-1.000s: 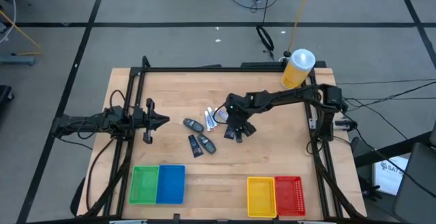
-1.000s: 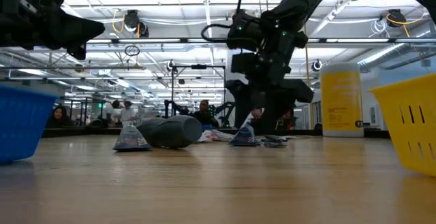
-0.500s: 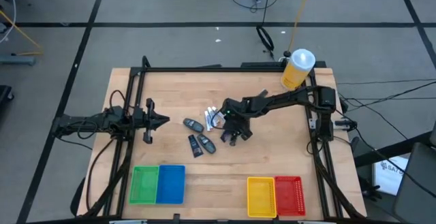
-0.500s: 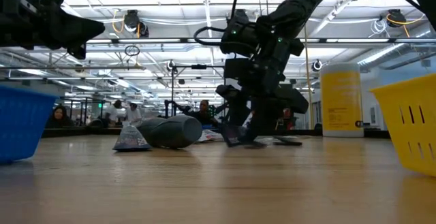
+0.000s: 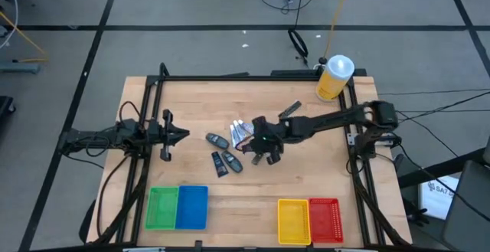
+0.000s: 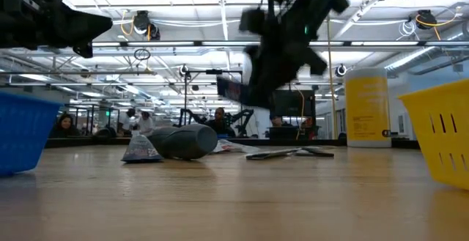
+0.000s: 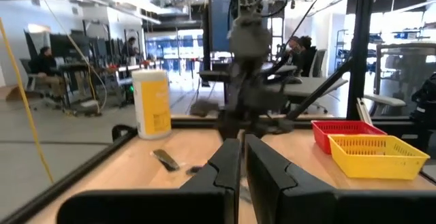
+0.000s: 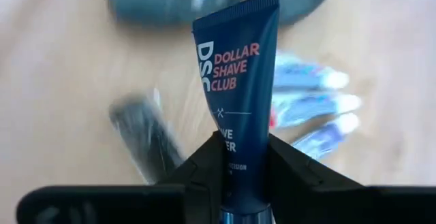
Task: Pick & Place Travel size toiletries
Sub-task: Put the blue shave cream into the orange bin
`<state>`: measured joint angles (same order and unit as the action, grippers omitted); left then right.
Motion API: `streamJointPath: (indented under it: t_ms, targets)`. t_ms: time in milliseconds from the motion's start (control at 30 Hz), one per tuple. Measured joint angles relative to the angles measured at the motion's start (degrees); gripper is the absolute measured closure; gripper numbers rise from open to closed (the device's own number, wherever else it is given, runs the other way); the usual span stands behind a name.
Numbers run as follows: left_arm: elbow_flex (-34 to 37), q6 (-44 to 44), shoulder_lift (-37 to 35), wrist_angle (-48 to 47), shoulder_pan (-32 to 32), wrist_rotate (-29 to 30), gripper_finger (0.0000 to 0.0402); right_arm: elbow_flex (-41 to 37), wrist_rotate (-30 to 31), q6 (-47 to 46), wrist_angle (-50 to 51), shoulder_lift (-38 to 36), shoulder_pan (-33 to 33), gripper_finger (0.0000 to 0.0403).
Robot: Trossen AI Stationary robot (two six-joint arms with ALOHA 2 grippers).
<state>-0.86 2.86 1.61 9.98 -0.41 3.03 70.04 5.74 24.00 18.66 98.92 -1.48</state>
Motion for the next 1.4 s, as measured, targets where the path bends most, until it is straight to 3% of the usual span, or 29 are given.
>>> streamJointPath:
  t_ms: [100,200,467,700,967,1400]
  targets:
    - [0.0,-0.4,0.0,0.9,0.0,0.0,0.0376,1.9,3.0,-16.8,6.5,-4.0,-3.6,0.0327]
    - [0.0,-0.5,0.0,0.4,0.0,0.0,0.0376,4.5,1.6,-39.3,14.1,-7.0,-6.7,0.0328]
    - [-0.1,-2.5,0.1,-9.3,0.0,-0.6,0.0376,4.7,-20.9,-100.8,27.5,-12.7,-14.6,0.0328]
    - [-0.3,-3.1,3.6,-9.8,-0.5,-1.6,0.0376,1.2,-32.9,-134.8,28.8,-13.4,-29.6,0.0328]
    - [-0.3,-3.0,4.9,-9.9,-0.5,-1.5,0.0376,-6.1,-34.5,-159.1,23.5,-13.5,-39.9,0.0328]
    - [-0.3,-3.4,4.9,-9.8,-0.5,-1.6,0.0376,-20.3,-34.4,-159.7,4.3,-13.4,-40.0,0.0307]
